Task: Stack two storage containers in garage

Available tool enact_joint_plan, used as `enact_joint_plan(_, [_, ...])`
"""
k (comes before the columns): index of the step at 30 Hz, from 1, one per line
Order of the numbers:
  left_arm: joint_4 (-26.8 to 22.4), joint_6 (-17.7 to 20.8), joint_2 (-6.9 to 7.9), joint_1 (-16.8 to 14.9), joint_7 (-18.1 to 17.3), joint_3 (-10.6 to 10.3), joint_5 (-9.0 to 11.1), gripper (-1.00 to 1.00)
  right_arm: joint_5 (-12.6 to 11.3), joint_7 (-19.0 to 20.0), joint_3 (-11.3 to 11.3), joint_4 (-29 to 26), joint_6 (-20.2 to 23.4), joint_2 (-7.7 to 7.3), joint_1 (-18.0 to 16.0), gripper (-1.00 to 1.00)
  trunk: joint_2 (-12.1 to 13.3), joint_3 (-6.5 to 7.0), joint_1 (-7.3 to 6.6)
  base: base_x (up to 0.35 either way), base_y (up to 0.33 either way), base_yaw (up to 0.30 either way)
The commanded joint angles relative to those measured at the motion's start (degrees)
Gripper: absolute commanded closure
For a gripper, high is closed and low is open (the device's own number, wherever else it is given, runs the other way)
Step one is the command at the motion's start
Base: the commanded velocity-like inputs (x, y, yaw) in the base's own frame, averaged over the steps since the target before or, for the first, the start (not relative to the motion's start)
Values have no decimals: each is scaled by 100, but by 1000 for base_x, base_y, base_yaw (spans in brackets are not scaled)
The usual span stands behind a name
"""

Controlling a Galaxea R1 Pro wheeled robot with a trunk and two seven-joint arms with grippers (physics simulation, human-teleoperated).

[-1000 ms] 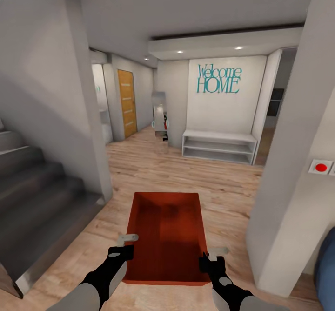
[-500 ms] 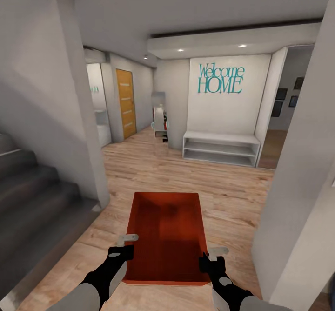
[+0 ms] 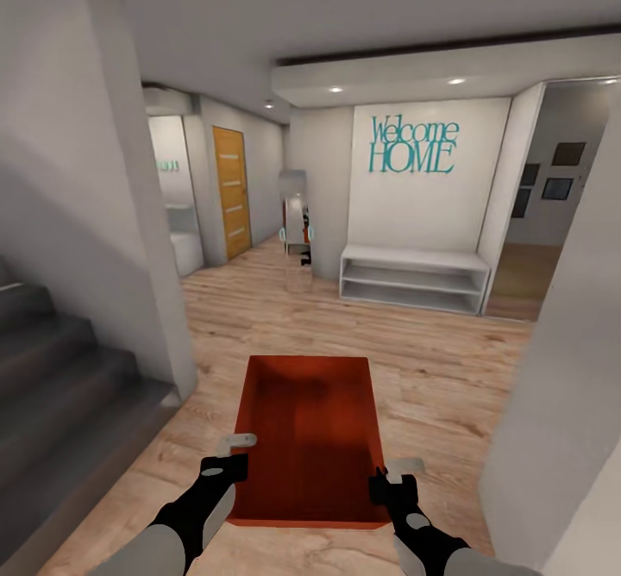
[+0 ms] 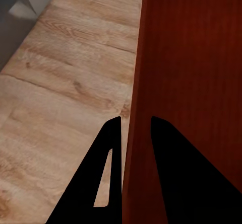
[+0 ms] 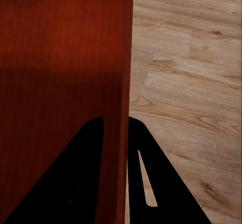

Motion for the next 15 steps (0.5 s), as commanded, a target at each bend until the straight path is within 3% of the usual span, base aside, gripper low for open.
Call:
enact_joint_plan(1, [-8, 46, 5, 0, 100, -38, -23, 100, -124, -60, -117, 8, -51, 1, -9, 100, -6, -8, 4, 322, 0, 0])
enact_joint_plan(15, [-8, 46, 5, 0, 100, -36, -23, 100, -118, -60, -117, 8, -45, 1, -9, 100, -6, -8, 4, 322, 0, 0])
